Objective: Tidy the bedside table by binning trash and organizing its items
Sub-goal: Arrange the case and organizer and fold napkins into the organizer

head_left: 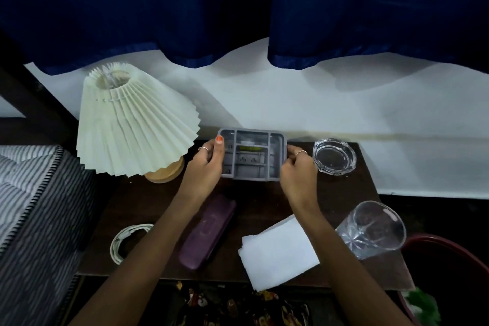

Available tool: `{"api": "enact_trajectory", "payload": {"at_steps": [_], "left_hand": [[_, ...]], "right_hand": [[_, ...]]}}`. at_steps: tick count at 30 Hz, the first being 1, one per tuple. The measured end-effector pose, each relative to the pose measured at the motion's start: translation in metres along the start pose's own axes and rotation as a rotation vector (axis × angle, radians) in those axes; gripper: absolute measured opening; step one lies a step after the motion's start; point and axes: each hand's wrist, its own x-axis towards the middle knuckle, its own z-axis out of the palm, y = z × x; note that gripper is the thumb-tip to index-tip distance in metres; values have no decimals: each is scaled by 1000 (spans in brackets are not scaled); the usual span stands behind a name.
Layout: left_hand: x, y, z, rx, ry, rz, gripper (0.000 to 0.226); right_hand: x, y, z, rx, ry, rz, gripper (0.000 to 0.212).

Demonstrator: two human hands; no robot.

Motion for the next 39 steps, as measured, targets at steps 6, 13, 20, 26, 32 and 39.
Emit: {"api": "enact_trajectory", "payload": {"at_steps": [6,13,20,26,32,39], "left_hand": [[9,-14,-3,-10,-69,-88,94],[20,-14,4,28,-127,-125,90],[31,-4,8,19,-135,-165,81],[16,12,4,21,-85,-104,70],[-50,-14,12,211,26,314,43],[-100,-56,49,648,-417,375,50]], "right_hand": [[9,-1,10,25,-42,-4,40],[29,11,26,24,-47,58,26],[49,8,28,116,-64,164,22],[18,-9,-1,45,-133,82,28],[-90,19,-76,-54,-295,-91,23],[-157,74,-86,313,-205,471,24]]}}
